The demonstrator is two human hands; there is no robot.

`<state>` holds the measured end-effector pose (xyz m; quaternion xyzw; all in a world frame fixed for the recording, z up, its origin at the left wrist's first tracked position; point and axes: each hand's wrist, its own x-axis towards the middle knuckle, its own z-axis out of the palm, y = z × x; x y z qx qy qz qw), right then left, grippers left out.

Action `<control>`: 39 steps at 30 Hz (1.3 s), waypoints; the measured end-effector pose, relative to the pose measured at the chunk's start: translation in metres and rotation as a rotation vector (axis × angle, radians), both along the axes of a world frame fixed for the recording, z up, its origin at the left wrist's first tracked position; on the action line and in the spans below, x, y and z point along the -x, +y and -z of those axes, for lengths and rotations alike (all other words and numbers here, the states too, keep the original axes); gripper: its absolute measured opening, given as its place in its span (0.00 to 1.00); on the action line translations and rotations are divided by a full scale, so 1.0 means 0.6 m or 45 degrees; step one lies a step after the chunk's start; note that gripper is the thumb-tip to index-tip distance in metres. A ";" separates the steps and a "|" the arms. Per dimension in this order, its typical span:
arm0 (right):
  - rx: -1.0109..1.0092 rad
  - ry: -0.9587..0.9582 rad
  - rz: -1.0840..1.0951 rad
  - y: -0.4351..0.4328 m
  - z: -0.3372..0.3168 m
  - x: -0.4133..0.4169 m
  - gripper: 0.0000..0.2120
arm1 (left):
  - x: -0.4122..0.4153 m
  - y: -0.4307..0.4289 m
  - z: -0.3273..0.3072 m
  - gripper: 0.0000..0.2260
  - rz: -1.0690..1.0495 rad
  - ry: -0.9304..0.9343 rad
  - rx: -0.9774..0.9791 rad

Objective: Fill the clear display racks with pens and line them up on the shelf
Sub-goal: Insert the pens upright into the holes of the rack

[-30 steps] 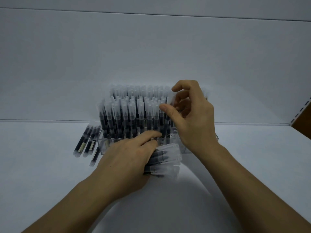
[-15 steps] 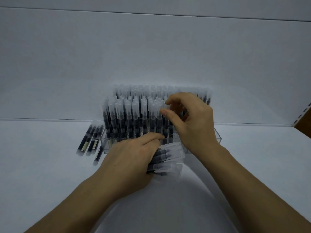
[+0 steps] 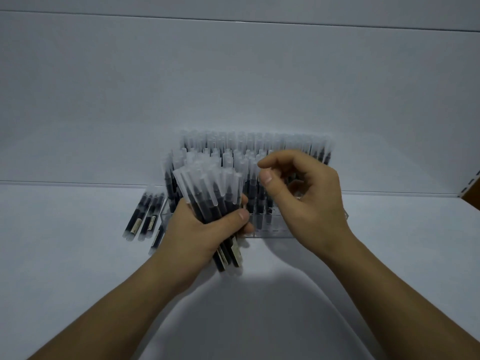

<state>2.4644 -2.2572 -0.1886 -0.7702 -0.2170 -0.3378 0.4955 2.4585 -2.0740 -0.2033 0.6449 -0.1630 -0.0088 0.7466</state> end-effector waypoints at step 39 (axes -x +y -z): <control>-0.527 0.232 -0.041 -0.047 -0.033 -0.012 0.05 | -0.010 0.015 0.015 0.19 -0.099 -1.091 -1.582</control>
